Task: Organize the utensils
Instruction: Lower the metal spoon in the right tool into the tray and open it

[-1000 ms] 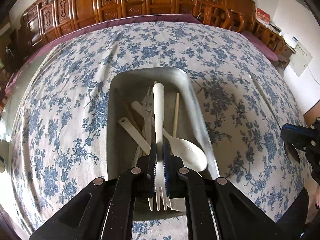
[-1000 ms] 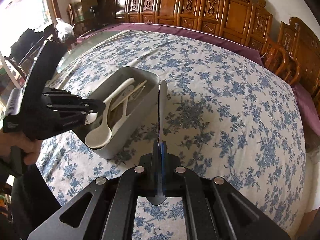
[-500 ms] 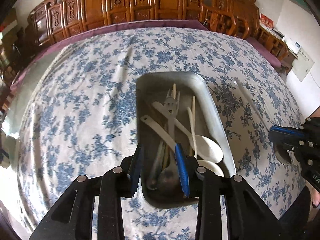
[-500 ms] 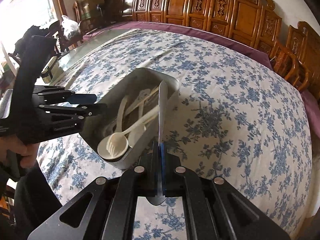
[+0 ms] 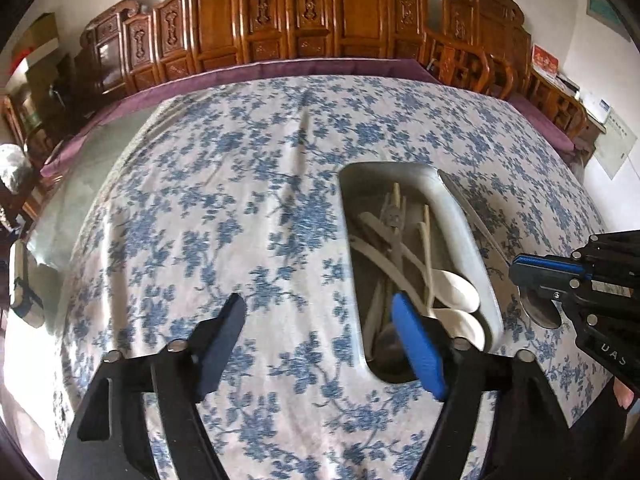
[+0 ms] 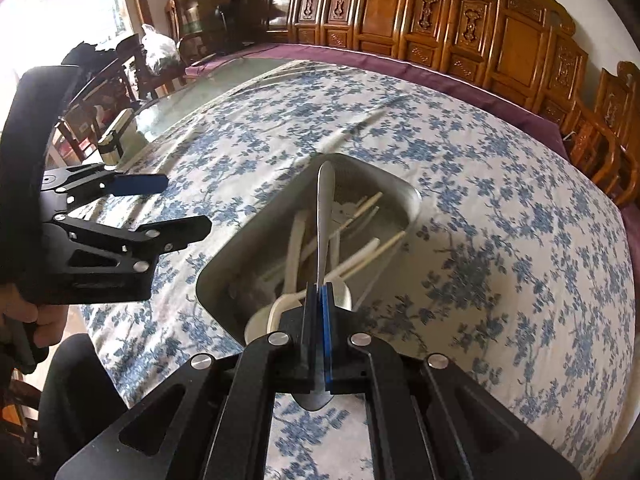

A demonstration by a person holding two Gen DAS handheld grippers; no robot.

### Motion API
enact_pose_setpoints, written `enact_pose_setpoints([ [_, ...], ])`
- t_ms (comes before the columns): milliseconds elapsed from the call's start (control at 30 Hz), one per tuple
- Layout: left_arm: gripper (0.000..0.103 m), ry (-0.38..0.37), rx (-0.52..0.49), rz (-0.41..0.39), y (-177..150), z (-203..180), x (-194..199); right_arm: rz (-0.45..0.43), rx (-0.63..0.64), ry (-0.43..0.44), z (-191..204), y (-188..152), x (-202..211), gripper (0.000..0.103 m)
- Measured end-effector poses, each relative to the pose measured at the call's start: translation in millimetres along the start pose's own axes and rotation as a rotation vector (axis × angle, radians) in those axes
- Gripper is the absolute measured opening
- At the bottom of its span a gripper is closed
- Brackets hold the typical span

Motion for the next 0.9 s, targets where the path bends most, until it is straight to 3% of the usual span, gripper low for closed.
enact_pose_setpoints([
  [333, 0.080, 0.028, 0.050, 0.007, -2.7, 31.2, 0.5, 0.009, -0.024, 0.026, 13.7, 19.0, -24.1, 0.003],
  [667, 0.080, 0.022, 0.046, 0.001, 2.7, 33.6, -3.6, 0.051, -0.062, -0.008, 2.1, 36.5, -64.6, 0.001],
  [900, 0.080, 0.016, 0.045, 0.002, 7.2, 32.2, -9.8, 0.042, -0.097, 0.006, -7.2, 38.6, -71.4, 0.001],
])
Point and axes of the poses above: each gripper's, at about its wrist camera, not at the fingertips, and x roughly against the way its jaws point, z to its left, y to its top, the point moved 6 cm from there along -x, roughly the way its jaws point, and after that the axes turned 6 degrees about z, right-handed, at the moved point
